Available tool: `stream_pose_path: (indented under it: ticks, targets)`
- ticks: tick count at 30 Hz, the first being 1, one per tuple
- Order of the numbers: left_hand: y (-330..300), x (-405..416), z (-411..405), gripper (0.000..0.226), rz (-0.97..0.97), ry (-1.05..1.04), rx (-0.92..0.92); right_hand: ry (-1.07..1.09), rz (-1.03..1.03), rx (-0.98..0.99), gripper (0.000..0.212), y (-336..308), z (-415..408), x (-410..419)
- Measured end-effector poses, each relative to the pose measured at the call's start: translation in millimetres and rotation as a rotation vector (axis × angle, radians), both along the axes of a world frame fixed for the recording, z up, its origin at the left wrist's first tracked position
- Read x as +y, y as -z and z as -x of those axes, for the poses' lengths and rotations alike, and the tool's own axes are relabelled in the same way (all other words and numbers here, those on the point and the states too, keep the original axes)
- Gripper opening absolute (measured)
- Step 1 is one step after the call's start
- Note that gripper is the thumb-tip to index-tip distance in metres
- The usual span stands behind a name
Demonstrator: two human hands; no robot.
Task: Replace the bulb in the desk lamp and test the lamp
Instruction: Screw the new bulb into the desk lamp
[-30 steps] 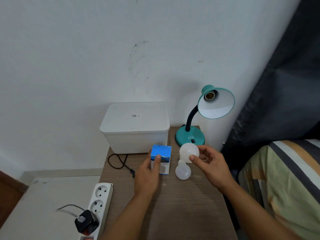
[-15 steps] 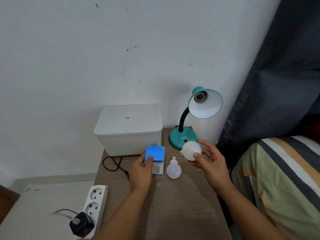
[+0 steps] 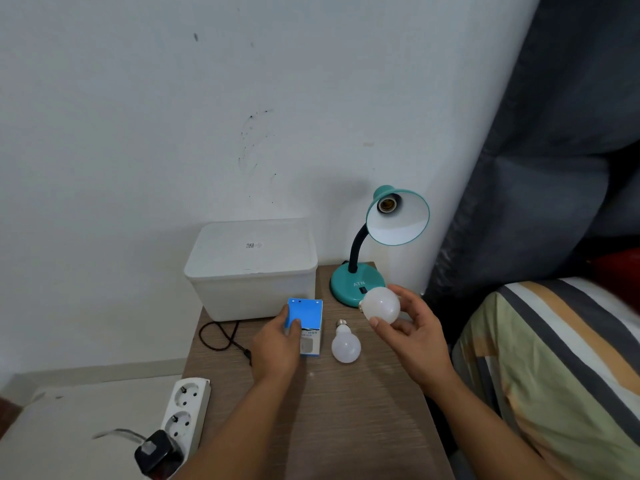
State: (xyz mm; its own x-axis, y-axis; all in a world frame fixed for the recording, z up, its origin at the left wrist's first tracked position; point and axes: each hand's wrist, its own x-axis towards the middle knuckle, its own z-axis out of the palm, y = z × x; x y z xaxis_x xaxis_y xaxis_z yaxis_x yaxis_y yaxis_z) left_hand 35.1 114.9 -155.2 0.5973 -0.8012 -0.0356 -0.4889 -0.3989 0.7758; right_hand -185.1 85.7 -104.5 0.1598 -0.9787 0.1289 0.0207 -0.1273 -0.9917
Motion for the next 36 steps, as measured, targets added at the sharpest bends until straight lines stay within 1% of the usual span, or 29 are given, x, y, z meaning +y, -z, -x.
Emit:
stream_pose_path:
  ticks: [3, 8, 12, 14, 17, 22, 26, 31, 34, 36]
  targets:
    - [-3, 4, 0, 0.049, 0.015, 0.018, -0.018, 0.029, 0.035, 0.040, 0.062, -4, 3, 1]
    - [-19, 6, 4, 0.050, 0.131, 0.057, -0.030, 0.077, 0.129, 0.112, 0.059, -12, 5, -2]
    - [-41, -6, 15, 0.048, 0.254, 0.205, -0.123, 0.141, 0.217, 0.166, 0.060, -20, 11, -13]
    - [-54, -14, 22, 0.050, 0.305, 0.302, -0.197, 0.191, 0.276, 0.232, 0.061, -26, 15, -20]
    - [-74, -31, 30, 0.055, 0.363, 0.436, -0.257, 0.268, 0.336, 0.316, 0.062, -34, 20, -34]
    - [-101, -71, 38, 0.078, 0.320, 0.547, -0.313, 0.316, 0.403, 0.285, 0.060, -45, 26, -65]
    - [-122, -103, 45, 0.092, 0.351, 0.615, -0.336, 0.319, 0.469, 0.301, 0.061, -49, 23, -88]
    - [-131, -134, 51, 0.111, 0.337, 0.691, -0.378, 0.343, 0.512, 0.304, 0.060, -48, 10, -107]
    - [-128, -146, 53, 0.112, 0.335, 0.723, -0.428, 0.367, 0.537, 0.312, 0.056, -46, 3, -116]
    - [-125, -153, 51, 0.108, 0.348, 0.732, -0.491, 0.383, 0.538, 0.328, 0.056, -44, -2, -122]
